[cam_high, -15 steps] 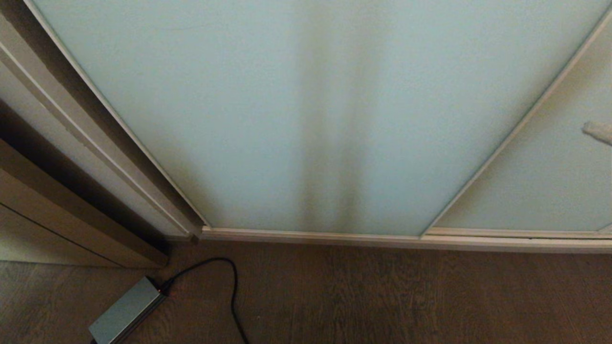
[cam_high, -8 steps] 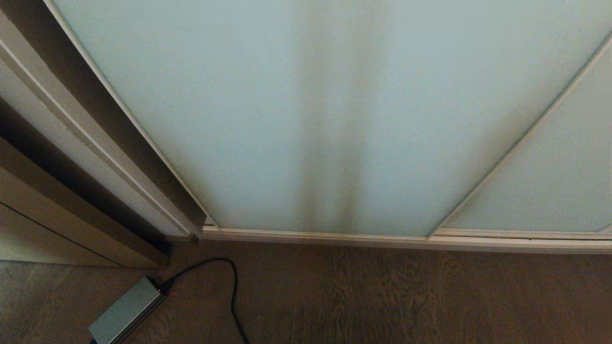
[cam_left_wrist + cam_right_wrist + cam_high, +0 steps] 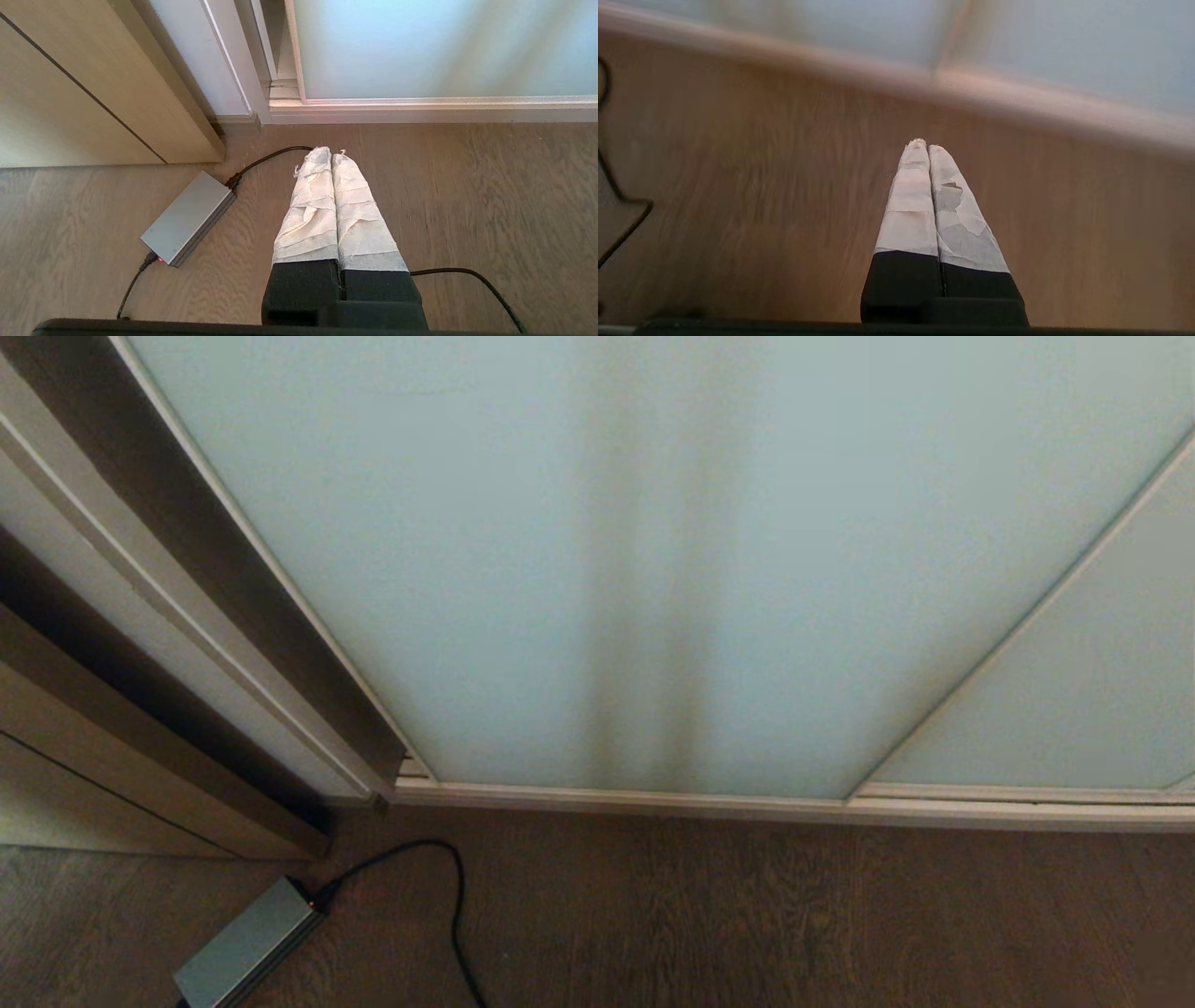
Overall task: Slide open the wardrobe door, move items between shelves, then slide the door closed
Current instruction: Close the door, then open the door
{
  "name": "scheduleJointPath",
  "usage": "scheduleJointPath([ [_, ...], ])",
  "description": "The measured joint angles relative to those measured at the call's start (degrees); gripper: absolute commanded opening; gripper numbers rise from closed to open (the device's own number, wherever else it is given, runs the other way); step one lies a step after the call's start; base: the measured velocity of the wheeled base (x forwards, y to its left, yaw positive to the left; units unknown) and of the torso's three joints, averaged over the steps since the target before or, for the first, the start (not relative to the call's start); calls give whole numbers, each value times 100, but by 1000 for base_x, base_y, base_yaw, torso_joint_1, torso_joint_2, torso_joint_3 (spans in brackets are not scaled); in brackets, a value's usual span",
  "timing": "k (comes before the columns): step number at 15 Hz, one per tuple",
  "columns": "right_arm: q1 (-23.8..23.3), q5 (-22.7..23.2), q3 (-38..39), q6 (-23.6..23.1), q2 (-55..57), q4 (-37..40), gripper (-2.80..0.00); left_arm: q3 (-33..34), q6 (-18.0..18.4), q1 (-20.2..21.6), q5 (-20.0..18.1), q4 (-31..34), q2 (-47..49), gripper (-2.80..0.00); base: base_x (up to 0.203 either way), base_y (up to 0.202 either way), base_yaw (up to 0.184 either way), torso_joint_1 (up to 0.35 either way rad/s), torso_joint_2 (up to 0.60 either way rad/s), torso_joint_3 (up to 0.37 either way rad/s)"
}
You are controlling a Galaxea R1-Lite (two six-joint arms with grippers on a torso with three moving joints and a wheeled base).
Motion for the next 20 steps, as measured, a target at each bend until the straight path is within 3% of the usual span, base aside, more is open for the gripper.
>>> scheduleJointPath([
  [2,131,-341,11,313,-134,522,-280,0,0,0,0,0,0,-280,0,0,0,0,0,0],
  [4,239,-371,18,343,-330,672,-280,0,0,-2,-1,-2,0,-280,0,0,0,0,0,0],
  [11,435,-388,21,363,-1435,727,-280,0,-2,-2,-1,-2,0,-280,0,0,0,0,0,0],
  [14,439,-522,21,707,-1565,725,-280,0,0,-2,-1,-2,0,-280,0,0,0,0,0,0],
  [20,439,-542,21,736,-1608,719,-280,0,0,0,-1,-2,0,-280,0,0,0,0,0,0],
])
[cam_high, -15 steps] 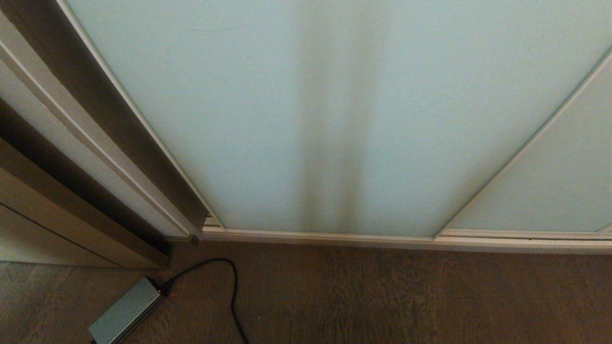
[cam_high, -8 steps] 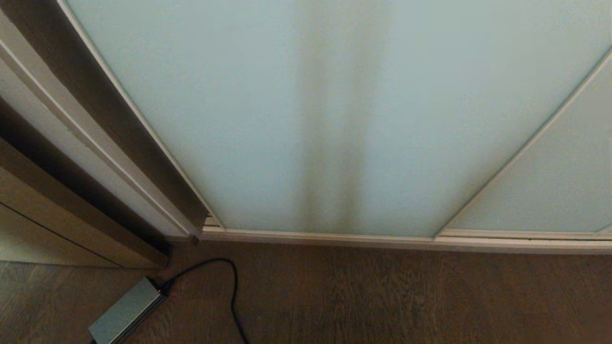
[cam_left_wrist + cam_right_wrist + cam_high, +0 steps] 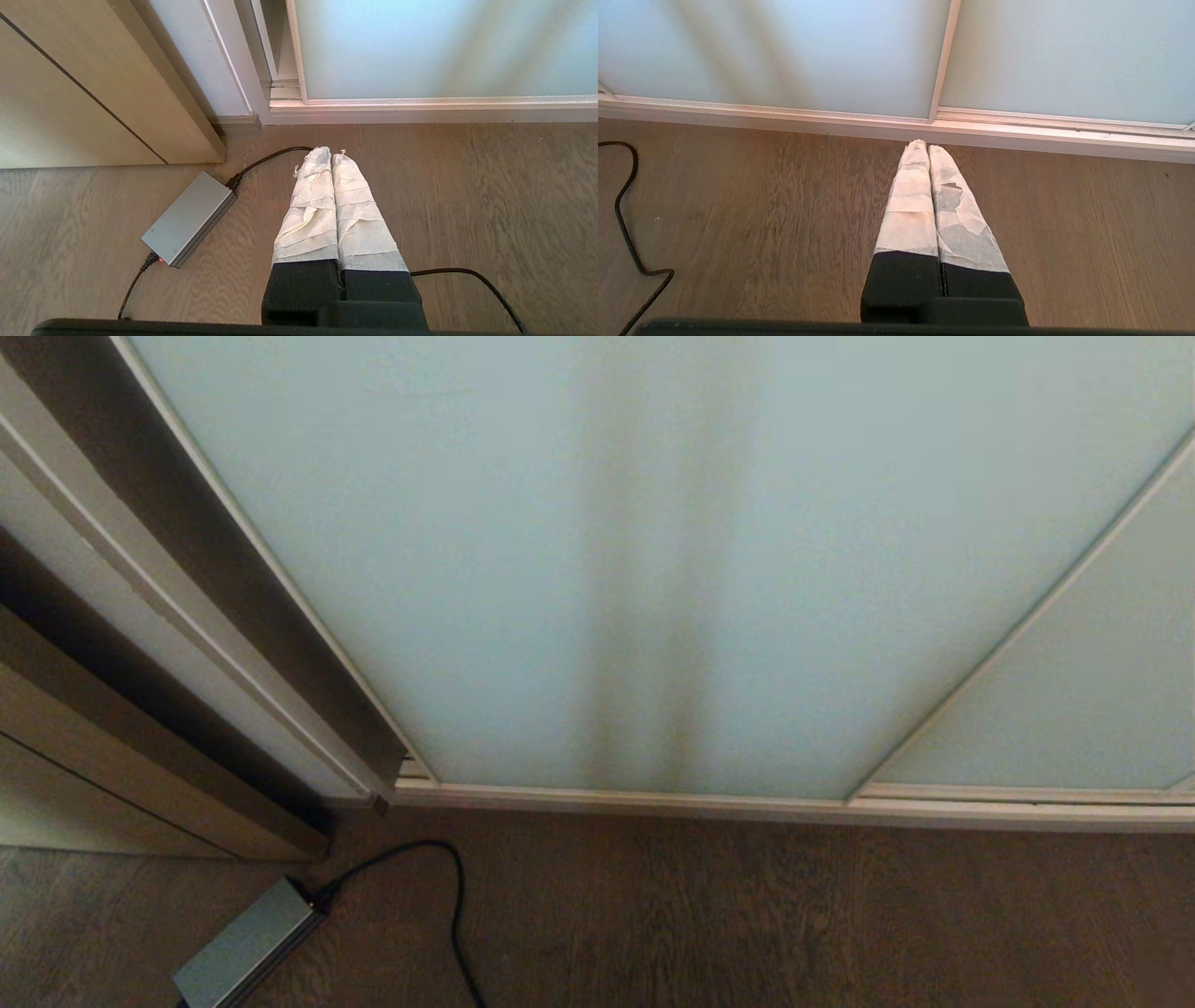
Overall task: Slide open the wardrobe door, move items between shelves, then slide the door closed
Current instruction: Open the door
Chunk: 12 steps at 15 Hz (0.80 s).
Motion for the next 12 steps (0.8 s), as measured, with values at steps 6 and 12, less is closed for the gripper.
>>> scheduleJointPath([
  [6,0,0,0,0,0,-2,-280,0,0,-2,0,2,0,-280,0,0,0,0,0,0],
  [12,0,2,0,0,0,-2,-280,0,94,0,-9,17,4,-280,0,0,0,0,0,0],
])
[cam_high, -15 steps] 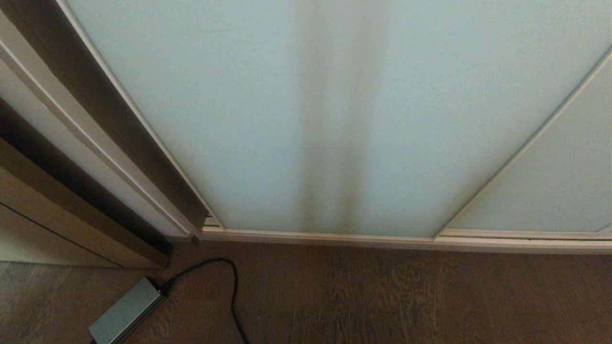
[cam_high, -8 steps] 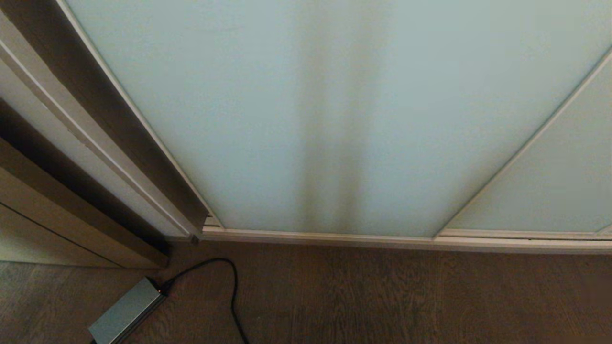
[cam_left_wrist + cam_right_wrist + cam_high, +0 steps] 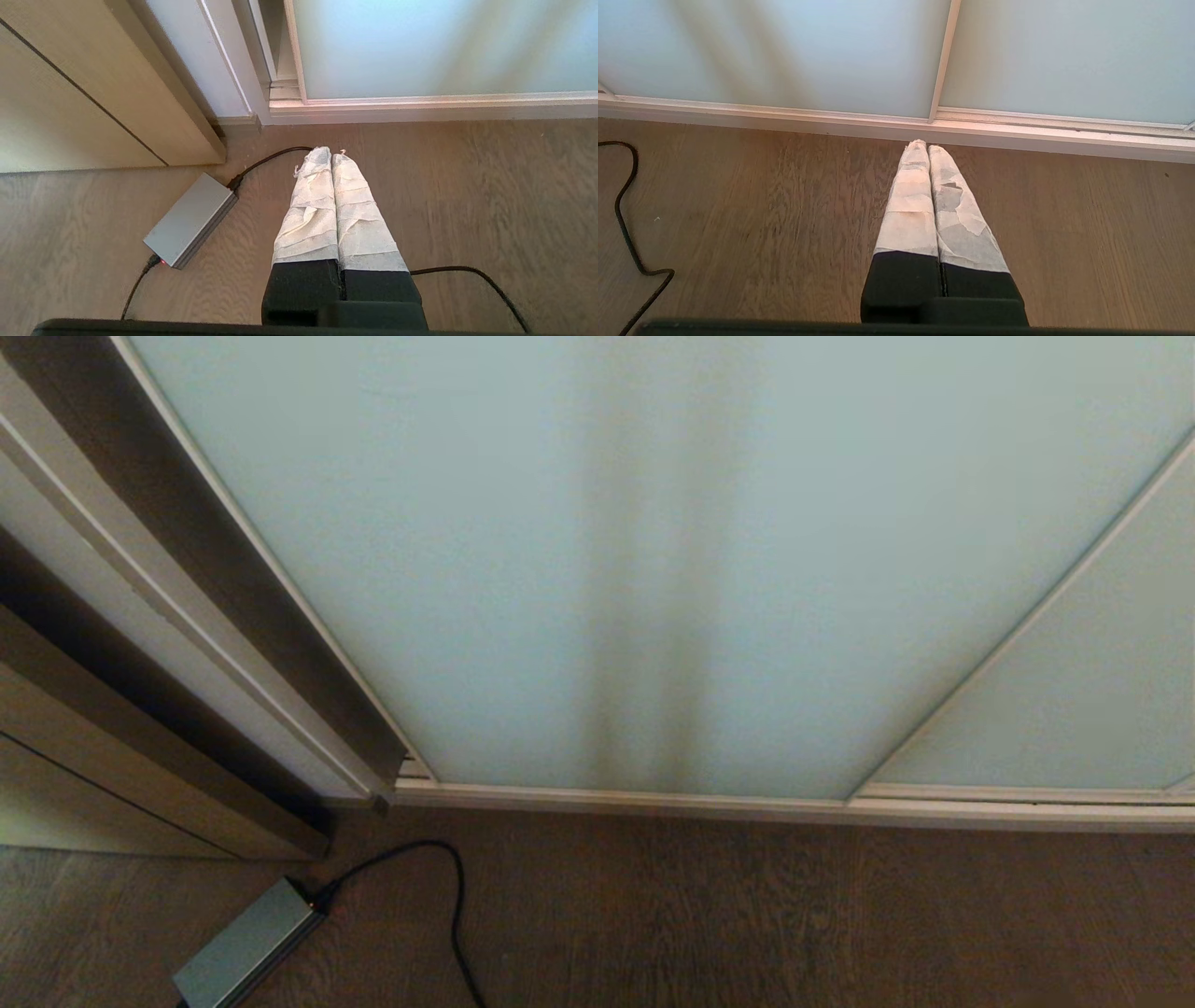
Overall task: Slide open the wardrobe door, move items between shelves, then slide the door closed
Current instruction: Open the door
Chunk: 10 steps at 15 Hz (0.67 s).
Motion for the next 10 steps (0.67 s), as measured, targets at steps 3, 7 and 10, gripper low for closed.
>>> scheduleJointPath([
  [3,0,0,0,0,0,0,-280,-34,32,0,2,50,13,-280,0,0,0,0,0,0],
  [7,0,0,0,0,2,0,-280,-1270,63,2,106,21,477,-280,0,0,0,0,0,0],
  [10,0,0,0,0,2,1,-280,-2547,55,18,835,-457,1510,-280,0,0,0,0,0,0],
])
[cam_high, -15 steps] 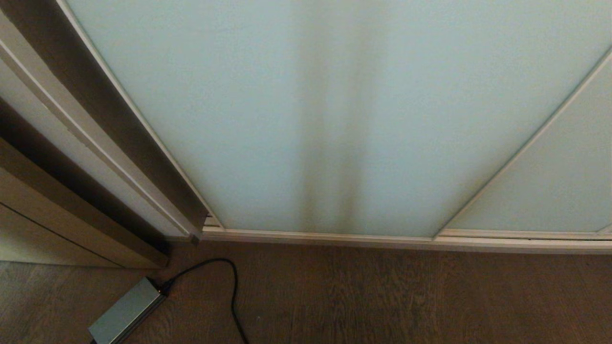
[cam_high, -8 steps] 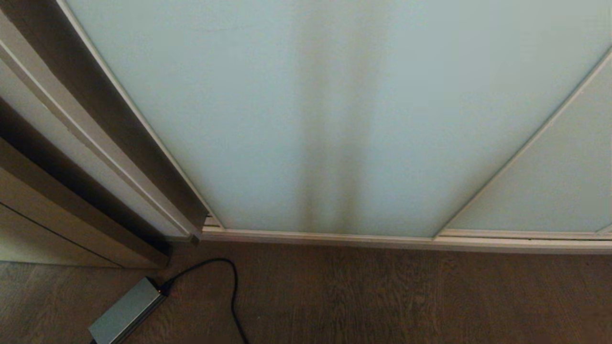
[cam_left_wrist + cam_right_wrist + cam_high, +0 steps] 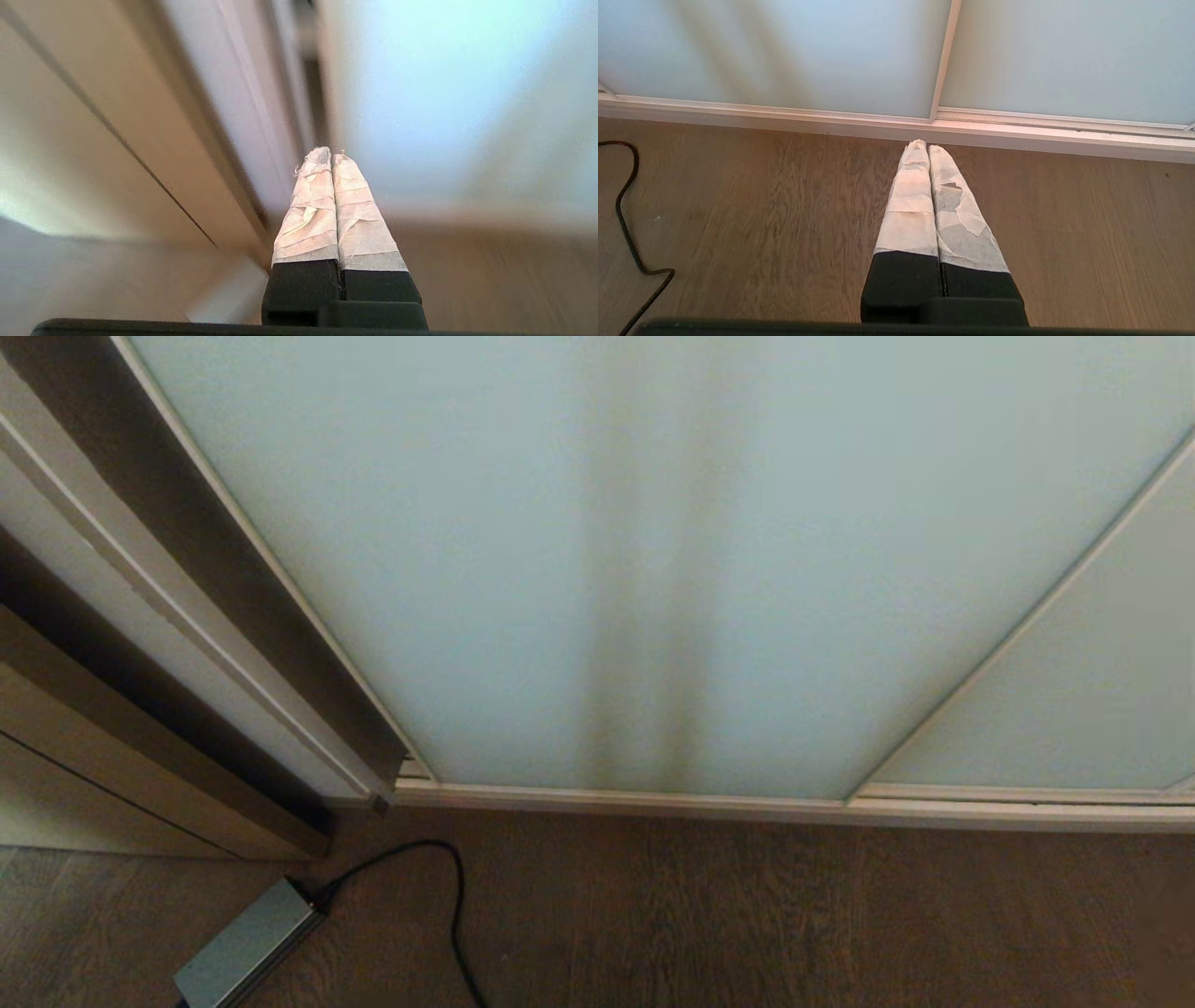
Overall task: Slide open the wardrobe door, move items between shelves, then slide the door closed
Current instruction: Open the door
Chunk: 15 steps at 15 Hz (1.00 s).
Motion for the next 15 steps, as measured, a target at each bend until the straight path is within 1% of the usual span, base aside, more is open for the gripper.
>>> scheduleJointPath([
  [2,0,-5,0,2,0,-1,-280,-797,40,12,737,-716,915,-280,0,0,0,0,0,0],
  [3,0,-2,0,2,0,-1,-280,-1246,100,17,1183,-1147,1435,-280,0,0,0,0,0,0],
  [5,0,-2,0,0,0,1,-280,-1940,183,26,1885,-1844,2269,-280,0,0,0,0,0,0],
  [7,0,0,0,2,0,-3,-280,-2469,210,39,2504,-2445,3070,-280,0,0,0,0,0,0],
  [8,0,0,0,0,0,-3,-280,-2664,218,65,2726,-2734,3441,-280,0,0,0,0,0,0],
  [10,0,0,0,0,0,-3,-280,-3025,269,145,3025,-3412,4247,-280,0,0,0,0,0,0],
  [12,0,0,0,0,0,-1,-280,-3339,340,197,3151,-3918,4942,-280,0,0,0,0,0,0],
  [14,0,-1,0,0,0,-3,-280,-3725,331,226,3149,-4099,5558,-280,0,0,0,0,0,0],
  [15,0,0,0,0,0,-3,-280,-3912,291,232,3083,-4125,5831,-280,0,0,0,0,0,0],
])
